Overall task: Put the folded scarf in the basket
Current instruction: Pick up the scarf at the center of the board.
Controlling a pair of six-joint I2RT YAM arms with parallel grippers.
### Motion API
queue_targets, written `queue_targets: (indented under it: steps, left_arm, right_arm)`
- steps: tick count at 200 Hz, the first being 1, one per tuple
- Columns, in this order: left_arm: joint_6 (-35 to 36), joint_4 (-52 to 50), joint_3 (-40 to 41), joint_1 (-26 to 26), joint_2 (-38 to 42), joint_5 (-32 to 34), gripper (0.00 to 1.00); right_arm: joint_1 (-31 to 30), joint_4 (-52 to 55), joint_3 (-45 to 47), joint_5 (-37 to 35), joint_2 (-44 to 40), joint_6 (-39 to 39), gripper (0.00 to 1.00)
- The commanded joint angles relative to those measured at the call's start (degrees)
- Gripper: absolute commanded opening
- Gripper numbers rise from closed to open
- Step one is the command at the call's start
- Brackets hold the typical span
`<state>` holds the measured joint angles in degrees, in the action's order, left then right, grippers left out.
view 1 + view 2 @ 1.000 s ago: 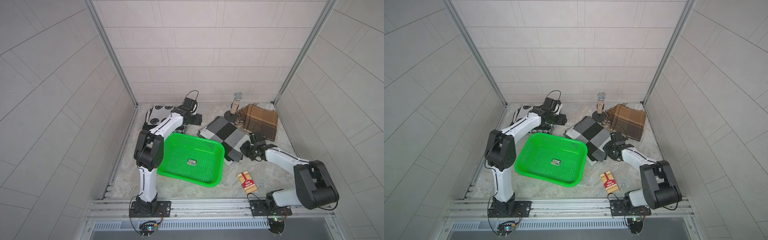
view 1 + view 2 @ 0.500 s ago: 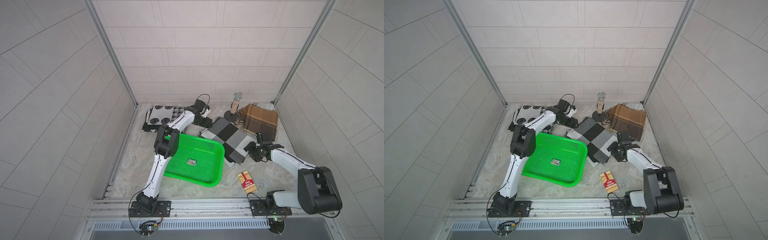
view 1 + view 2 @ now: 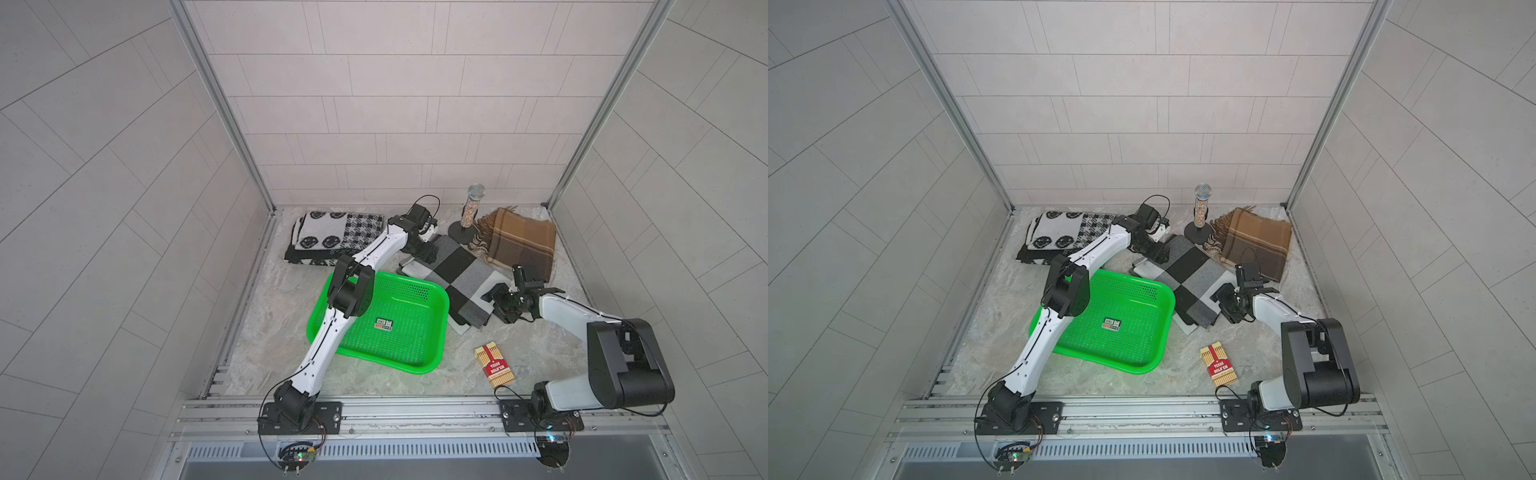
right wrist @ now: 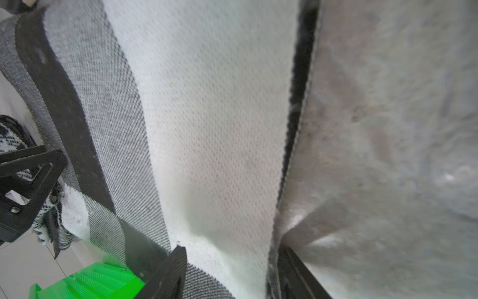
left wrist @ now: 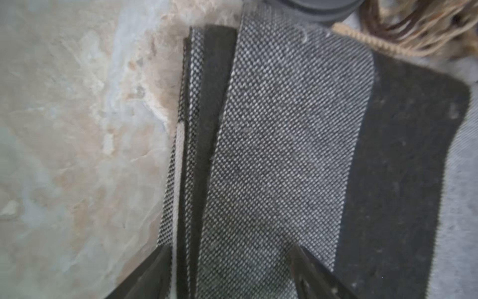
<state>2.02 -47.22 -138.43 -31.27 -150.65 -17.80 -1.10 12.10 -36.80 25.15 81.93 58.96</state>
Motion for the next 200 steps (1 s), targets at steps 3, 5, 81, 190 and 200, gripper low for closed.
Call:
queue_targets:
  steps: [3, 5, 81, 190, 200]
  left_arm:
    - [1.9, -3.97, 0.37, -0.56, 0.36, 6.53, 0.82]
    - [1.86, -4.01, 0.32, -0.57, 0.47, 6.99, 0.82]
    - [1.65, -4.24, -1.47, -0.55, -1.44, 3.12, 0.9]
    - [-2.67, -5.13, -0.06, -2.44, -1.84, -4.85, 0.48]
    - [-3.71, -4.9, -0.06, -2.43, -1.45, -4.91, 0.38]
  right_arm:
    - [0.05, -1.2, 2.5, 0.65, 0.99, 0.85, 0.61]
    - [0.05, -1.21, 2.5, 0.64, 1.03, 0.78, 0.61]
    - [0.04, -0.61, 2.74, -0.18, 0.58, 0.38, 0.61]
    - [-1.18, -6.76, 2.47, 1.23, 6.05, 3.53, 0.28]
    - [-1.18, -6.69, 2.24, 0.98, 6.0, 3.53, 0.21]
